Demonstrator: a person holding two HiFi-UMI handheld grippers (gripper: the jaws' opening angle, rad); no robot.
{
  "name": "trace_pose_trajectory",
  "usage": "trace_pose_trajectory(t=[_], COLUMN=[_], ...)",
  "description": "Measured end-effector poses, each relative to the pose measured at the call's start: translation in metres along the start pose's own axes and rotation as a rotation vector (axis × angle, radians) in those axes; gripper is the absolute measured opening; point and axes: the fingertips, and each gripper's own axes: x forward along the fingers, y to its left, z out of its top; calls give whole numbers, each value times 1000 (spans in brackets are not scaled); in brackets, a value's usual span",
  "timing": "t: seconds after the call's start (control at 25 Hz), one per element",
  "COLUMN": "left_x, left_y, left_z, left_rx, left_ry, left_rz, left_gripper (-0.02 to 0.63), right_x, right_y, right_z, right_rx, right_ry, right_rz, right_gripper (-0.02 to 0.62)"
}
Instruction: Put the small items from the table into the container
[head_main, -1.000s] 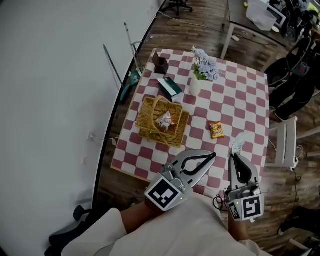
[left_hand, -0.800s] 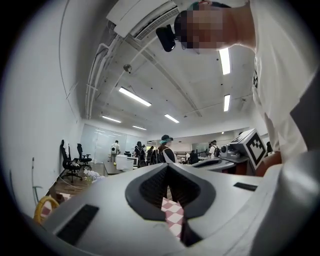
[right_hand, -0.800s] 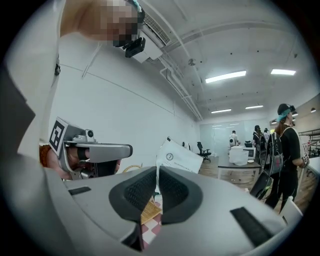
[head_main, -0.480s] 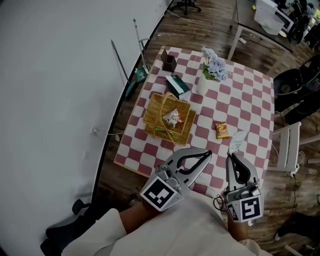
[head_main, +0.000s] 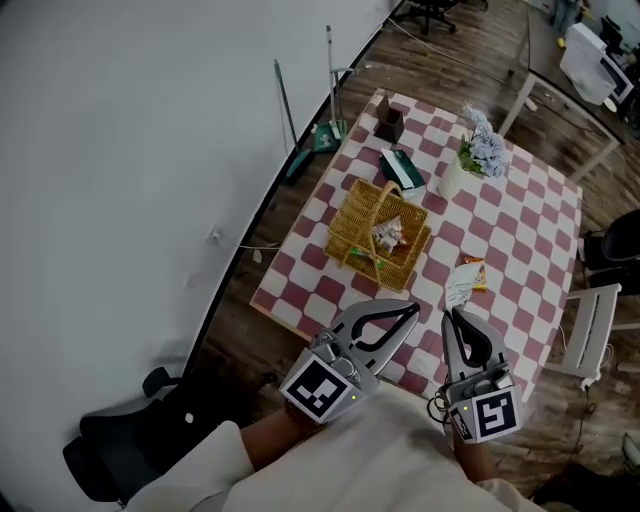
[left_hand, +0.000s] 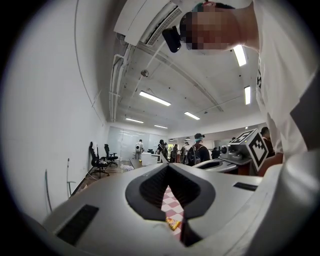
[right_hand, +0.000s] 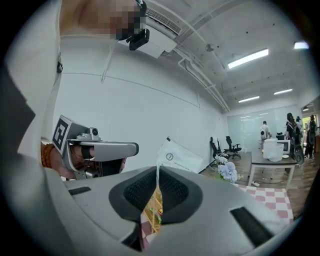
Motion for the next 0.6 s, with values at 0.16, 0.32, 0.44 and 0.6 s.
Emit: trace_pose_trajectory(t=[0.16, 0.32, 0.44, 0.6], left_x=[-8, -7, -5, 3], left_y=[10, 20, 32, 54], left_z=[-4, -11, -19, -35], left_rx=[-8, -22, -27, -25], left_ry=[5, 7, 14, 31], left_rz=[22, 34, 41, 45], left_gripper=[28, 28, 28, 28], right_x=[13, 29, 47, 88], right_y=[8, 7, 5, 1], right_z=[-3, -16, -37, -56], right_rx=[-11, -41, -78, -113], right_ry=[9, 47, 133, 175], right_rz=[31, 51, 80, 128], right_gripper=[40, 40, 40, 40])
